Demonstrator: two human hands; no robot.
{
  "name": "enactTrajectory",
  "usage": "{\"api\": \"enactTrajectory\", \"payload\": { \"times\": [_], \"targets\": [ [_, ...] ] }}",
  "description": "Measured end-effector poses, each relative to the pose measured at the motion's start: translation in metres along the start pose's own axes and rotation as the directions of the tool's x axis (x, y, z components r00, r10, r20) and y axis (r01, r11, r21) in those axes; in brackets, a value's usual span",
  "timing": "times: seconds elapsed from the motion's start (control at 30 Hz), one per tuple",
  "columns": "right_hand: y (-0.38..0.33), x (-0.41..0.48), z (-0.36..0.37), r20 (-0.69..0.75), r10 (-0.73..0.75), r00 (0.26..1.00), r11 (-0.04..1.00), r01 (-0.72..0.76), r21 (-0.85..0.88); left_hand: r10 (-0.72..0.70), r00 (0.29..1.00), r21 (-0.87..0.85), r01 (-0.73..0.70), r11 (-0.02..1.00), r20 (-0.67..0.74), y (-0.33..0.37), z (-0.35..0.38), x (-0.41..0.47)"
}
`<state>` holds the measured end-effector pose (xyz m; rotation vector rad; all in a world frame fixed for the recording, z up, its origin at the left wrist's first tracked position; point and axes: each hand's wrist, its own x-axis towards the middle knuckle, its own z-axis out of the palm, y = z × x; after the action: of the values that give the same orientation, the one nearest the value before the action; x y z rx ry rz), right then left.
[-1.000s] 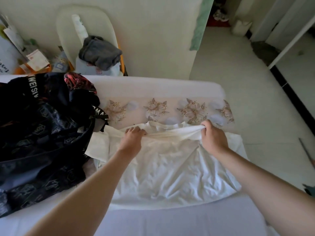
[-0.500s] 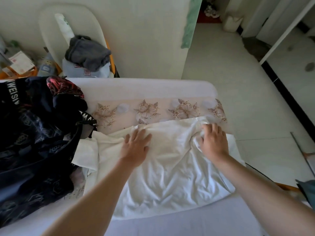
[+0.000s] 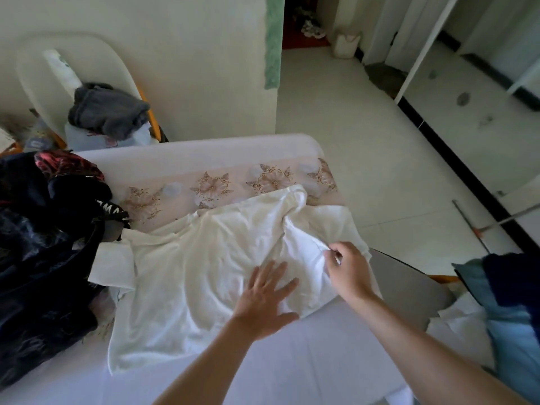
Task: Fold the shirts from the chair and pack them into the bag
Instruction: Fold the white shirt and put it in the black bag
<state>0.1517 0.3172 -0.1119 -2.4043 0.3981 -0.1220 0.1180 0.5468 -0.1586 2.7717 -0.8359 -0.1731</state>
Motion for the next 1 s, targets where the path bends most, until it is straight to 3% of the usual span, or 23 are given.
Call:
{"api": "enactTrajectory", "payload": {
  "times": [0.07, 0.17, 0.27, 0.33, 0.4, 0.47, 0.5, 0.53, 0.6, 0.67, 0.77, 0.87, 0.93, 1.0],
  "targets": [
    [-0.006, -0.002, -0.01, 0.028, 0.122, 0.992, 0.98, -0.124, 0.157, 0.055, 0.998, -0.049, -0.057, 0.997, -0.035, 0.004, 0.003, -0.006],
    [-0.006, -0.011, -0.023, 0.005, 0.183, 0.983, 0.974, -0.182, 0.133, 0.14, 0.965, -0.125, -0.17, 0.977, -0.221, 0.01, -0.003, -0.008],
    [0.008, -0.024, -0.028, 0.0, 0.176, 0.984, 0.959, -0.172, -0.223, 0.214, 0.95, -0.249, -0.269, 0.93, -0.226, 0.027, -0.008, -0.015],
    [0.026, -0.032, -0.025, 0.019, 0.143, 0.99, 0.835, -0.11, -0.54, 0.196, 0.976, -0.33, -0.216, 0.919, -0.092, 0.037, -0.01, -0.023],
    [0.039, -0.037, -0.02, 0.072, 0.08, 0.994, 0.738, -0.01, -0.675, 0.193, 0.964, -0.269, -0.237, 0.934, -0.181, 0.038, -0.008, -0.025],
    [0.038, -0.038, -0.018, 0.154, -0.09, 0.984, 0.772, 0.167, -0.613, 0.111, 0.933, -0.253, -0.205, 0.946, -0.342, 0.031, -0.01, -0.02],
    [0.035, -0.039, -0.016, 0.217, -0.2, 0.955, 0.763, 0.291, -0.577, 0.033, 0.936, -0.239, -0.124, 0.963, -0.351, 0.027, -0.013, -0.017],
    [0.029, -0.04, -0.016, 0.302, -0.288, 0.909, 0.734, 0.412, -0.54, -0.032, 0.955, -0.186, -0.025, 0.982, -0.294, 0.022, -0.015, -0.015],
    [0.027, -0.044, -0.012, 0.427, -0.399, 0.811, 0.69, 0.573, -0.443, -0.112, 0.994, -0.035, 0.112, 0.993, 0.003, 0.008, -0.011, -0.023],
    [0.033, -0.047, -0.013, 0.474, -0.364, 0.802, 0.708, 0.569, -0.418, -0.102, 0.969, 0.006, 0.103, 0.995, 0.226, -0.002, -0.008, -0.035],
    [0.044, -0.045, -0.016, 0.373, -0.364, 0.853, 0.758, 0.504, -0.413, -0.031, 0.967, -0.006, 0.034, 0.999, 0.252, -0.009, -0.016, -0.04],
    [0.031, -0.031, -0.016, 0.285, -0.411, 0.866, 0.762, 0.498, -0.414, -0.005, 0.997, -0.049, 0.009, 0.999, 0.077, -0.017, -0.022, -0.029],
    [0.018, -0.016, -0.012, 0.253, -0.385, 0.887, 0.787, 0.459, -0.413, -0.108, 0.992, -0.097, 0.102, 0.99, -0.062, -0.028, -0.03, -0.013],
    [0.002, 0.001, -0.006, 0.237, -0.309, 0.921, 0.834, 0.382, -0.398, -0.268, 0.958, -0.152, 0.251, 0.956, -0.105, -0.044, -0.046, 0.005]
  ]
}}
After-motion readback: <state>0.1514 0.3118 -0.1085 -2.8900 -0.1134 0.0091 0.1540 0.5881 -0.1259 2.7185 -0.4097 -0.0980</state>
